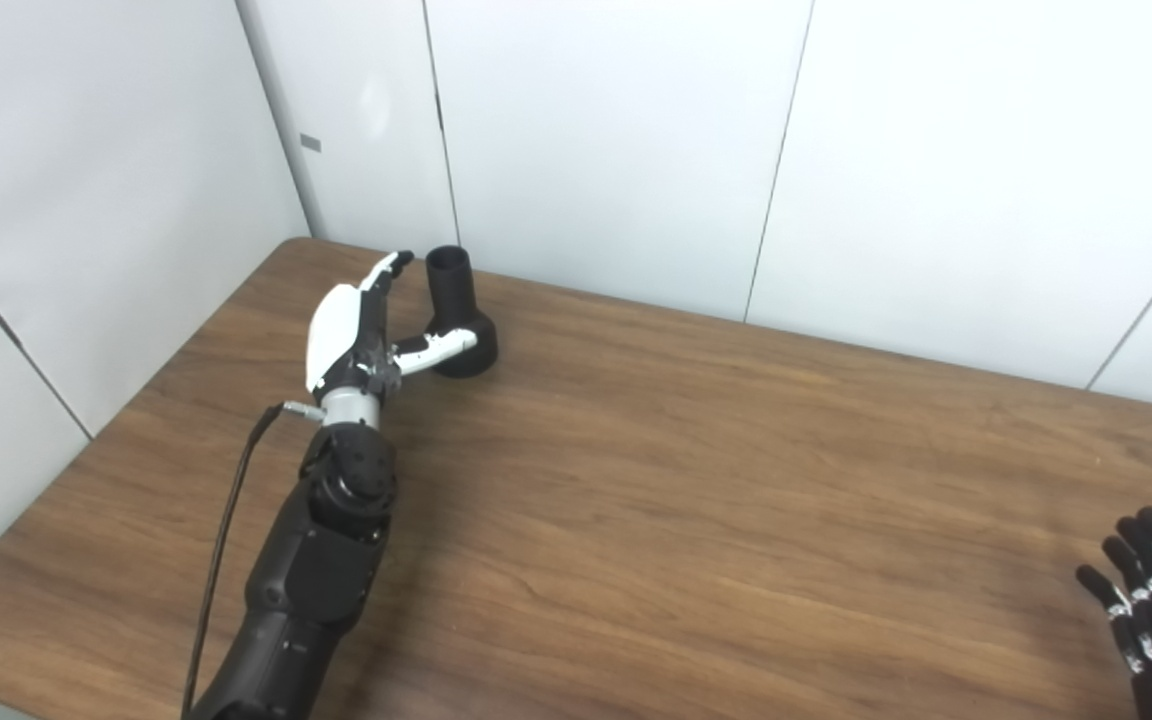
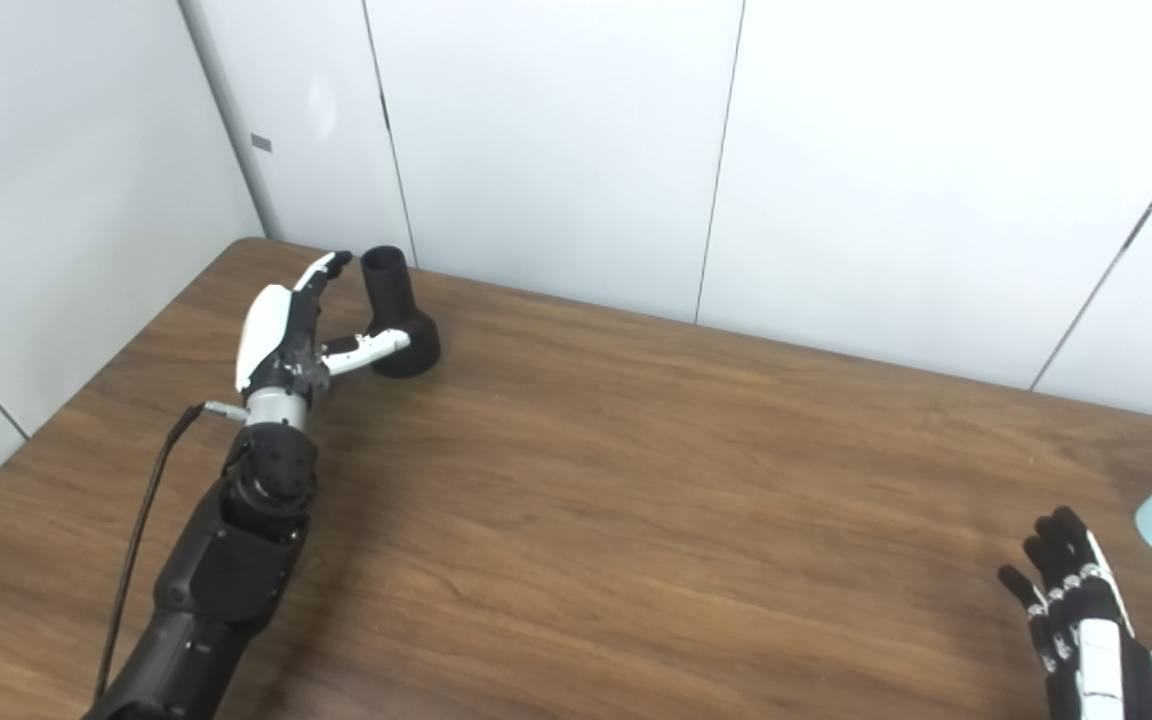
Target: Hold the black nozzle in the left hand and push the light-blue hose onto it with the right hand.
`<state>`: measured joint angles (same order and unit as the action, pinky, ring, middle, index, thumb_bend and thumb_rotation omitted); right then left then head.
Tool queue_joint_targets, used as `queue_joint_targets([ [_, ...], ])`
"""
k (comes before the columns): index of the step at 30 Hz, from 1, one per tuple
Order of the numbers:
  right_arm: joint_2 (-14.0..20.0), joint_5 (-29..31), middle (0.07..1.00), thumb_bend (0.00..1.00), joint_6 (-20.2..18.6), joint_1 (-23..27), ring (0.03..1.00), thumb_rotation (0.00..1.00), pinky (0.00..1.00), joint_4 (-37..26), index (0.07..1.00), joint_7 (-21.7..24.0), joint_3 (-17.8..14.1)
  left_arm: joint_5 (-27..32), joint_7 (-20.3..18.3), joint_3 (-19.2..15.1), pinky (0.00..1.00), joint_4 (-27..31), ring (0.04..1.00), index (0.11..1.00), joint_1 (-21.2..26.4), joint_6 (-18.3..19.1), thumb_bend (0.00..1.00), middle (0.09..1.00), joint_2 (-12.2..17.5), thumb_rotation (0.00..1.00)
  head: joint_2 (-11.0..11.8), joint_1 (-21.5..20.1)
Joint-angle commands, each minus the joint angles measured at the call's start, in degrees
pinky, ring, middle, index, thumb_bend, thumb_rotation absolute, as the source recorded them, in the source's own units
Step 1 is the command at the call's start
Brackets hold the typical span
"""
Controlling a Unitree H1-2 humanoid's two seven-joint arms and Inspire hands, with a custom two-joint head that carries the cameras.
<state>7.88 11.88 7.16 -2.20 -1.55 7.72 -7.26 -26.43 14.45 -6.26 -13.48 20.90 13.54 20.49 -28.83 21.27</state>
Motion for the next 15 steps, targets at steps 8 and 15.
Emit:
queue_joint_targets([
  [8,-0.3,-3.24,0.939,0.45,0.61,-1.19,0.955,0.87,0.91,0.77,0.953,-0.55,1.04,-5.49,-0.41,4.35,1.0,-1.76,0.949,0.858,4.38,3.78,0.95,0.914,3.68,0.51,-0.8,-0.53],
  [15,0.09,-3.9,0.935,0.36,1.43,-1.43,0.954,0.8,0.92,0.42,0.967,-0.19,1.38,-6.22,-2.25,5.88,1.0,-1.73,0.961,0.858,5.4,9.35,0.94,0.908,3.87,0.55,-1.4,-0.62],
])
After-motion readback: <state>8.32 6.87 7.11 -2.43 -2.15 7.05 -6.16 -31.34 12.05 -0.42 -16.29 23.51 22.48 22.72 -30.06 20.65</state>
